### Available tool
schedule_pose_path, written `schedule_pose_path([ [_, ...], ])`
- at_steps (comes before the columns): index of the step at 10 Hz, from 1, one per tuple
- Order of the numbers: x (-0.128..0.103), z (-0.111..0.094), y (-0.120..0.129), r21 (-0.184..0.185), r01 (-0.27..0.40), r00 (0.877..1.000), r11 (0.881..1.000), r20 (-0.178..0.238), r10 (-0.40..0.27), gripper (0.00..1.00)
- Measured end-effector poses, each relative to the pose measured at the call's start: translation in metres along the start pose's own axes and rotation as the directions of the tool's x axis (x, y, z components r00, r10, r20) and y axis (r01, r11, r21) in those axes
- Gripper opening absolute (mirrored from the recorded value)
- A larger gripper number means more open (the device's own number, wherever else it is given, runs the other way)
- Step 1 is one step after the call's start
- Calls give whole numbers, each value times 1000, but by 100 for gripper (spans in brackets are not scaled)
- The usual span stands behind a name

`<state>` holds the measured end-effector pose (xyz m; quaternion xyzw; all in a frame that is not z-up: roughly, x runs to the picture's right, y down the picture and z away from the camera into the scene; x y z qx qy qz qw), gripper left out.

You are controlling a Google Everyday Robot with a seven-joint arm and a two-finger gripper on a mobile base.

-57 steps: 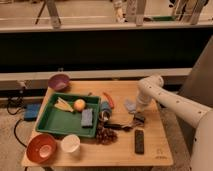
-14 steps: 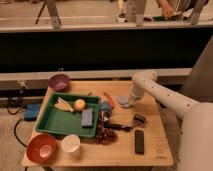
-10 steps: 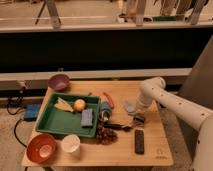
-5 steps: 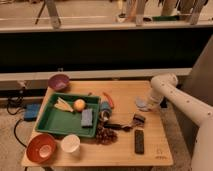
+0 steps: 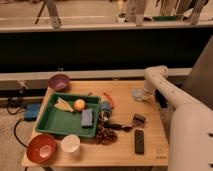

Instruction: Wipe table surface with towel

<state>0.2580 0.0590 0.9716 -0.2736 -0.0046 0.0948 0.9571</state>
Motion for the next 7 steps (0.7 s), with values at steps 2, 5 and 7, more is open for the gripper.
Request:
schedule_pose_path([
  [2,-28,1,5,-5,47,999,999,15,-47,8],
  [5,-53,-4,43,-33,142,989,989,44,-141,8],
  [7,-48,-9,84,-65,190,981,980,51,-187,8],
])
